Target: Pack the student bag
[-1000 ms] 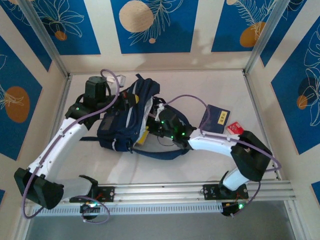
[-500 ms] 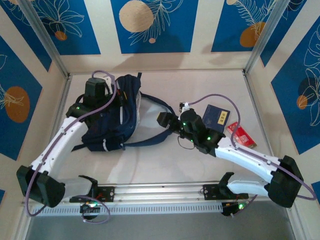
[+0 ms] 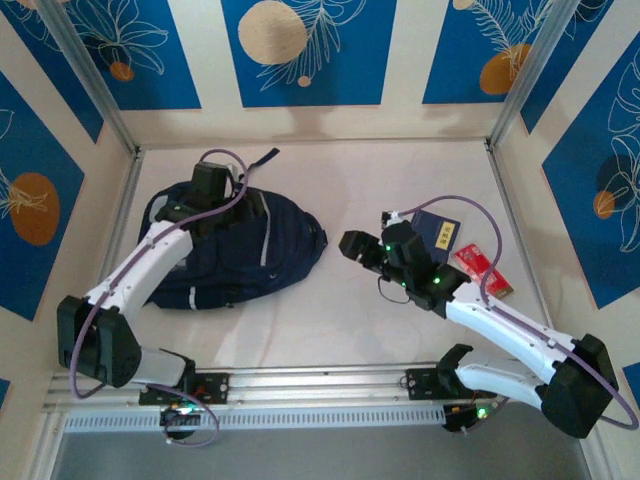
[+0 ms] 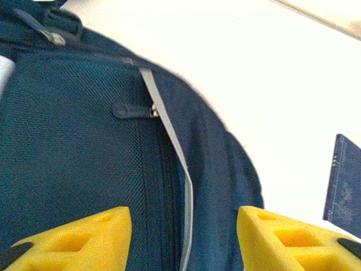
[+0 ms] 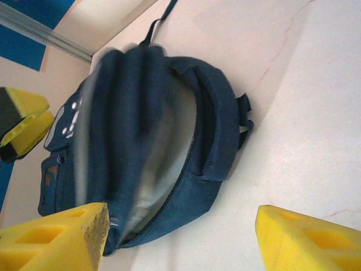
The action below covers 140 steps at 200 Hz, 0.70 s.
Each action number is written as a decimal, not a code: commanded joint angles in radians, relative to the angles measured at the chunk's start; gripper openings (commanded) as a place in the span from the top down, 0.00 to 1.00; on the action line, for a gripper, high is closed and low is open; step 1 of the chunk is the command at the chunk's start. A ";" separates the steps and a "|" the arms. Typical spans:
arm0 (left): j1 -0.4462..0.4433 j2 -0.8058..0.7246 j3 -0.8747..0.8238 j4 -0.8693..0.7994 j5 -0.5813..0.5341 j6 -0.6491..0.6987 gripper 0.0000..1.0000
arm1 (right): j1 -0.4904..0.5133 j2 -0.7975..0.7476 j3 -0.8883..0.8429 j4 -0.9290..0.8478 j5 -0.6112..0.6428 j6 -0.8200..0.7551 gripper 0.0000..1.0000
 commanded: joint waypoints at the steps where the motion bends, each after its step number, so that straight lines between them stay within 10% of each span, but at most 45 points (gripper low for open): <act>1: -0.002 -0.128 -0.009 -0.022 -0.032 0.055 0.46 | -0.046 -0.031 -0.015 -0.101 -0.052 -0.046 0.31; 140: -0.201 -0.260 -0.141 -0.017 0.220 0.140 0.36 | -0.773 0.202 0.224 -0.626 0.134 -0.030 0.20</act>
